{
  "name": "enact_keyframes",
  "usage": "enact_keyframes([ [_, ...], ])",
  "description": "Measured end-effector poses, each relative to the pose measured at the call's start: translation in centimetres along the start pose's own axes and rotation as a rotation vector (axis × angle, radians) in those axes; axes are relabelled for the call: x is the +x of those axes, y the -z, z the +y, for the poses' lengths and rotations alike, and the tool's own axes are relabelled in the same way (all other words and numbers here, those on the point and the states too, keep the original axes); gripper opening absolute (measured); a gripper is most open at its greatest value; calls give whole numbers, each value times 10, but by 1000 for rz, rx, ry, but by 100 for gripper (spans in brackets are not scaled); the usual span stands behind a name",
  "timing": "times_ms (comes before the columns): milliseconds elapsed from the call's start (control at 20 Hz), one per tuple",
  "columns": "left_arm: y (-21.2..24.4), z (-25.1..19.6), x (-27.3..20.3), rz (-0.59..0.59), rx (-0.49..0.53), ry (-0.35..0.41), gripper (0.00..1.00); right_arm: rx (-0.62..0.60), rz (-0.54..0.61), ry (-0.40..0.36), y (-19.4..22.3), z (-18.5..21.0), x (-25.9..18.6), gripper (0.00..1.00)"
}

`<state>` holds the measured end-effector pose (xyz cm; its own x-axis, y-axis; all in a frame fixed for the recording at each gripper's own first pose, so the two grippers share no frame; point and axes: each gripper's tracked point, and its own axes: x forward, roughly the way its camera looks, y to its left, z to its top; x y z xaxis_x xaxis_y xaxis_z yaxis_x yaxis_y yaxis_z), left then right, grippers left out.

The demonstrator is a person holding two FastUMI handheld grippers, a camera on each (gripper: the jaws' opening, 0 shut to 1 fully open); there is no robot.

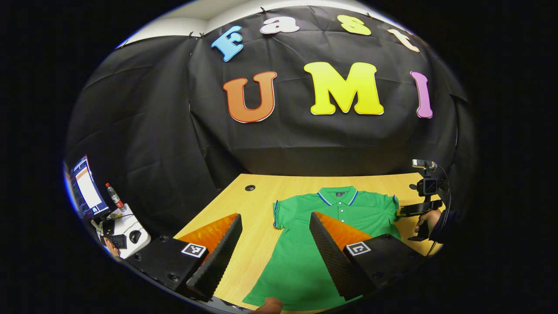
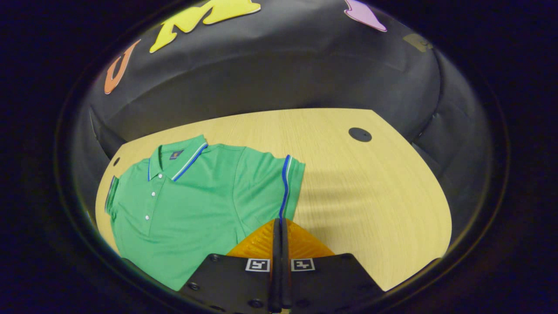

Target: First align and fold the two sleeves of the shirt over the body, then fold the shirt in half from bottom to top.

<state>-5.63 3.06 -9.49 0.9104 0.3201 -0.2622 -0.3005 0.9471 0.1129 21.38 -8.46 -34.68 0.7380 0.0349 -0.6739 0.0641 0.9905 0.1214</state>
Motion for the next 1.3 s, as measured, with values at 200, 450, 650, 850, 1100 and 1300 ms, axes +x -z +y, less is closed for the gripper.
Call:
enact_keyframes([
  [200,-5,8,-3,-17,-13,-8,100,-64,-88,-50,-27,29,-27,3],
  [450,-4,24,-9,-26,-34,-31,100,-165,-124,-138,-29,89,-45,1],
  [650,7,42,-15,-7,-53,-66,100,-224,-107,-175,-11,128,-43,2],
  [850,18,61,-21,14,-60,-98,100,-239,-76,-185,8,150,-36,3],
  [1100,29,75,-18,44,-80,-103,100,-228,-73,-184,10,157,-41,8],
  [1300,38,77,2,55,-101,-57,100,-215,-92,-196,5,156,-73,39],
])
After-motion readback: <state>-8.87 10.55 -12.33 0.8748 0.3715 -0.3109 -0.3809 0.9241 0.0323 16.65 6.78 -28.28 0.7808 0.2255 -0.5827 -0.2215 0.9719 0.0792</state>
